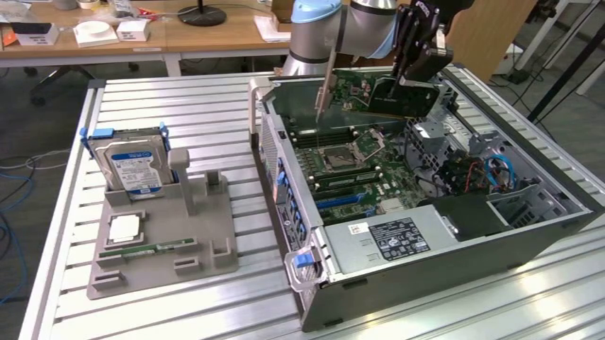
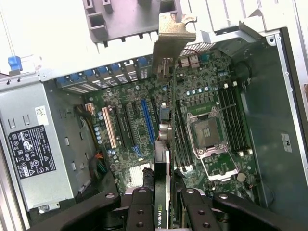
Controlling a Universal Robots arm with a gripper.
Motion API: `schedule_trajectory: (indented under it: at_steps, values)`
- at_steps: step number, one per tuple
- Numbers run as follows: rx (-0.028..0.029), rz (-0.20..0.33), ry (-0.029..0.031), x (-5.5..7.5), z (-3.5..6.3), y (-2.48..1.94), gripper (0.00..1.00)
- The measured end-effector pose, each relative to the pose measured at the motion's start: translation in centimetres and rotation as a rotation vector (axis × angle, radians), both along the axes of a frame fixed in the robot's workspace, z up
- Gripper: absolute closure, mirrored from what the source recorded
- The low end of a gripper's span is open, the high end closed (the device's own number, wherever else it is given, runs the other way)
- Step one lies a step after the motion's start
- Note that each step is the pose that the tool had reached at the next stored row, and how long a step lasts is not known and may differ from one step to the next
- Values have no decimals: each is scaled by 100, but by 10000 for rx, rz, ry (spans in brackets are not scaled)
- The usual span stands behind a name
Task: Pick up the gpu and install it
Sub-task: 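Insert the gpu into the slot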
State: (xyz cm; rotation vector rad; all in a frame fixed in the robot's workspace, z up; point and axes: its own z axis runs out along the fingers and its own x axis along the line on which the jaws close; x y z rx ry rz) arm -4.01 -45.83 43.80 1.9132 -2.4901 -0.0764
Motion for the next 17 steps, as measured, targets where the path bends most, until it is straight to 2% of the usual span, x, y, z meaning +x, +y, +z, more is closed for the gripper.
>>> schedule_trajectory:
  at_steps: [17]
  values:
    - [0, 316, 0, 0, 0, 0, 74]
